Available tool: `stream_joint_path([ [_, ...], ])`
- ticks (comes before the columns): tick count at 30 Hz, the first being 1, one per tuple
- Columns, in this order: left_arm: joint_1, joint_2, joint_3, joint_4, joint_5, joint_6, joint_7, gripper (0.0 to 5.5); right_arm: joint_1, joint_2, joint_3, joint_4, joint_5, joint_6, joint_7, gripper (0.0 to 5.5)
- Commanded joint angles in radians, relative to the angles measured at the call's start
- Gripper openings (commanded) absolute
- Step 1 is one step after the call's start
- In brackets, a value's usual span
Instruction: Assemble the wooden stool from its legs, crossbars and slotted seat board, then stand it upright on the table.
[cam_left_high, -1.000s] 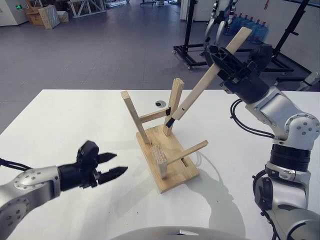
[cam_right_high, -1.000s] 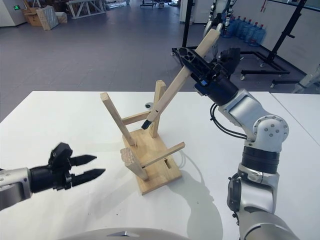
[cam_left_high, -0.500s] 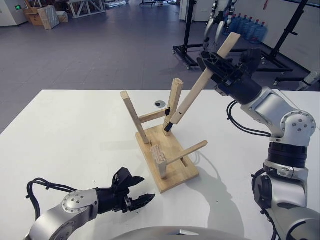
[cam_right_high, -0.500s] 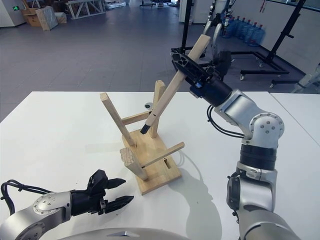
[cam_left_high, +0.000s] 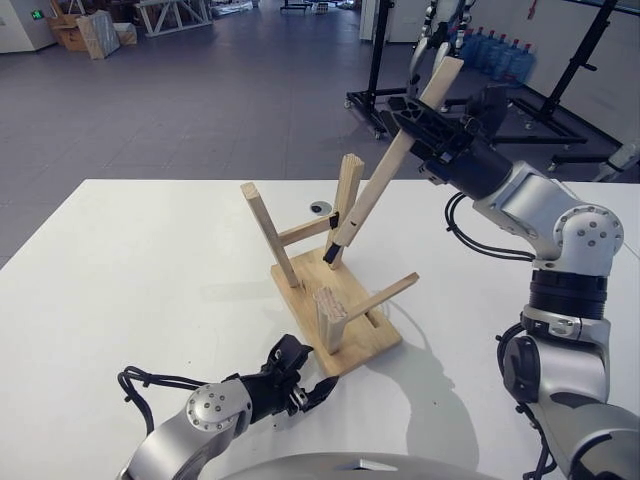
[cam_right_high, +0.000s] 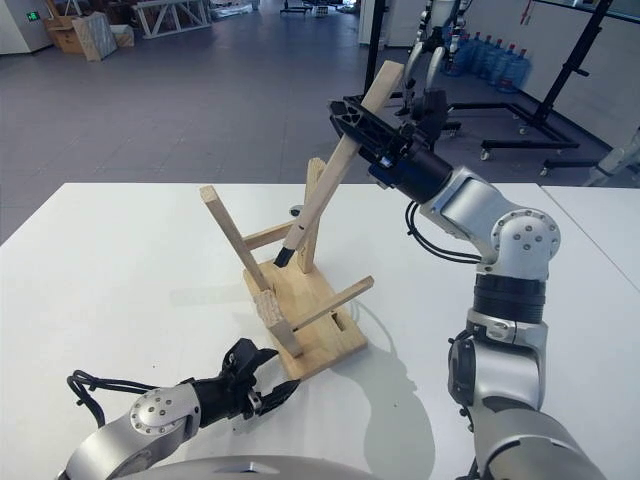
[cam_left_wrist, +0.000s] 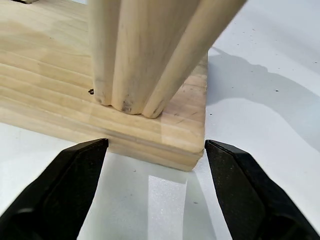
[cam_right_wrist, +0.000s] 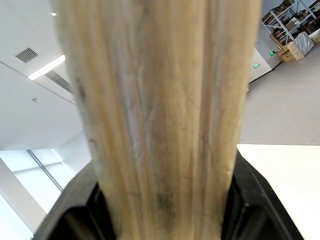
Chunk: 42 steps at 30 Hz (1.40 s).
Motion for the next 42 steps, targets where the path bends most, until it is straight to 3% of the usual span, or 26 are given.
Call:
stream_joint_path([
  [1,-0.005,0.009,-0.017,0.018,0.046,0.043,0.011,3.55,-0.024,-0.001,-0.003,-0.001,0.001,0.017,0.001,2.06],
  [21,0.004,0.166,0.406,0.161,0.009,-0.01,-0.149,3.55,0.01,0.009,-0.038,-0.036,0.004,-0.002,-0.007,2.06],
  [25,-0.068,0.237,0.574,0.149,-0.124,0.001,-0.29,3.55,-0.032,-0.027,-0.093,-0.044,-0.095,-0.096,0.039,2.06],
  [27,-0.183,0.253,0.606,0.168,-0.163,0.014,-0.321,3.55,-0.04,-0.074,-0.112,-0.047,-0.186,-0.148,0.093,2.05],
  [32,-0.453,0.191,0.444,0.19,-0.175,0.056,-0.37,3.55,-0.023,-0.161,-0.117,-0.017,-0.342,-0.188,0.228,2.05],
  [36,-0.432,0.196,0.317,0.144,-0.172,0.078,-0.423,3.55,-0.024,-0.126,-0.104,-0.017,-0.371,-0.178,0.256,2.05],
  [42,-0.351,0.245,0.296,0.109,-0.134,0.109,-0.401,3.55,0.002,-0.098,-0.121,-0.047,-0.353,-0.146,0.227,2.05],
])
